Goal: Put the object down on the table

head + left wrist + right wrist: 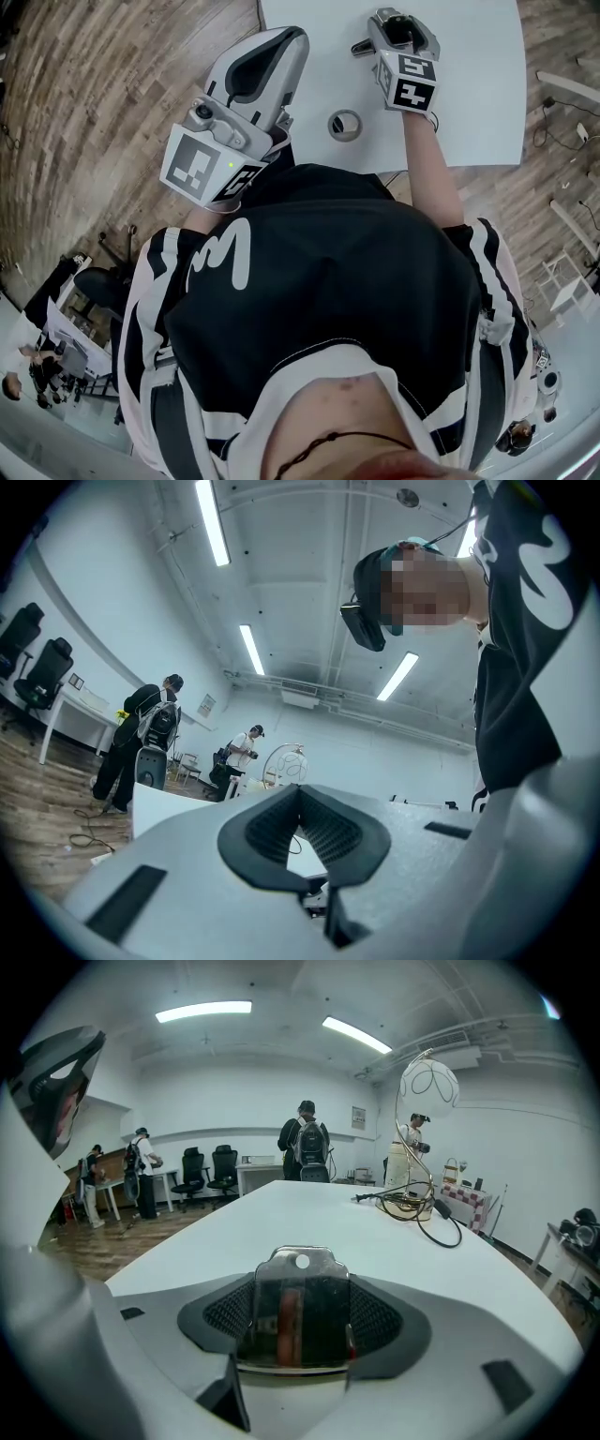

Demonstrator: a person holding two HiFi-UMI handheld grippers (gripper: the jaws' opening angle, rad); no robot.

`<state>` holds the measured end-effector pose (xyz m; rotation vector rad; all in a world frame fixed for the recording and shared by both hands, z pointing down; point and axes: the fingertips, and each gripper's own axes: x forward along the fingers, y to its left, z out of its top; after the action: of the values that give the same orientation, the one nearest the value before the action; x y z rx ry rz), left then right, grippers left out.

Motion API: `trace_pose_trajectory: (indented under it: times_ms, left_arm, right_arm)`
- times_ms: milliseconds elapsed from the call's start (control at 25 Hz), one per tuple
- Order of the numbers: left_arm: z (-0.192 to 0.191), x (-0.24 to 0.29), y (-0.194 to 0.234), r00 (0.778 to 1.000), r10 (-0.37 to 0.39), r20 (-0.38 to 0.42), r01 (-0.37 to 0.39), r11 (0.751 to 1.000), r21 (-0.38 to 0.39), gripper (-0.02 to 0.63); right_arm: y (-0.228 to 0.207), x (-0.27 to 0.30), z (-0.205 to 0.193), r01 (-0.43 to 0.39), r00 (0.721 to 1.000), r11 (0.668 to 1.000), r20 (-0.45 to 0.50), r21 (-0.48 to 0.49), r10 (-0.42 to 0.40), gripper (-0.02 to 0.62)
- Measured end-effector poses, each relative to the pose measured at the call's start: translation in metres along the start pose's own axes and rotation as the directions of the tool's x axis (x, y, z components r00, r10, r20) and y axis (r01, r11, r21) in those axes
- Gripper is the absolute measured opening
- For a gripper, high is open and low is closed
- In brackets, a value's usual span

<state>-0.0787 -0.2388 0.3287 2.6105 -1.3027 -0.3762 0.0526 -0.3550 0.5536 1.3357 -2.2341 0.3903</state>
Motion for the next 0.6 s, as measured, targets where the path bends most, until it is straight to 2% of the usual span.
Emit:
trace_pose_trajectory:
  times_ms: [600]
  left_arm:
    - [0.0005,0.0020,-0.0020,1.000,-0.031,-0.001,0.031,0.999,-0.009,0.005]
  right_arm:
    - [0.0056,0.0062,-0.0059,0.011,0.998,0.999,-0.069,-0.035,-0.014,0.288]
